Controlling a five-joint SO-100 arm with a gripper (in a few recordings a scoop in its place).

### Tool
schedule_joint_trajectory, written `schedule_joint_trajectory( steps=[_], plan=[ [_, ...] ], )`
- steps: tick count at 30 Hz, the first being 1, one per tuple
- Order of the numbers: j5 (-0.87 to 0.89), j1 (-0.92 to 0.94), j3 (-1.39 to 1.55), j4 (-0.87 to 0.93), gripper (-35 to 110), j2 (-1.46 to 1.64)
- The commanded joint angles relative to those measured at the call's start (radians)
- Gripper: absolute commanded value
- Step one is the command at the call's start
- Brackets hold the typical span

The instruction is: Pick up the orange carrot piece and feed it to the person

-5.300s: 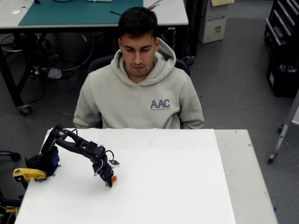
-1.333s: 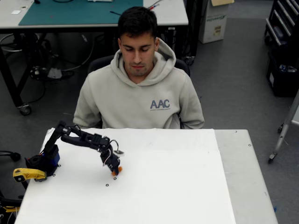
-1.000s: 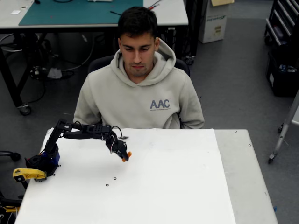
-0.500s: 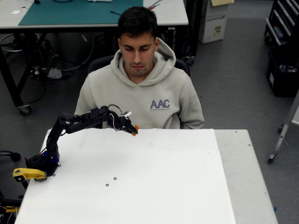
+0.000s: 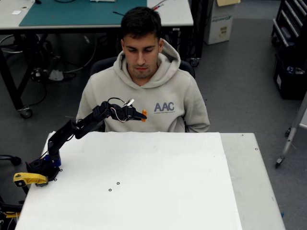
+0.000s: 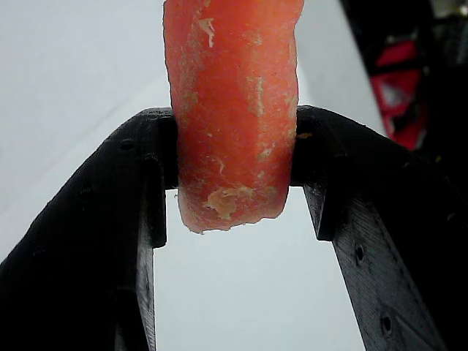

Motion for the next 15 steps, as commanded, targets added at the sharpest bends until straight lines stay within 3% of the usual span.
schedule_joint_trajectory(
  steps=[1, 8, 15],
  plan=[
    [-0.041, -0.006, -0.265, 0.006, -2, 0.014],
    [-0.232, -0.035, -0.253, -0.012, -3, 0.003],
    [-0.308, -0.051, -0.242, -0.341, -3, -0.011]
  ],
)
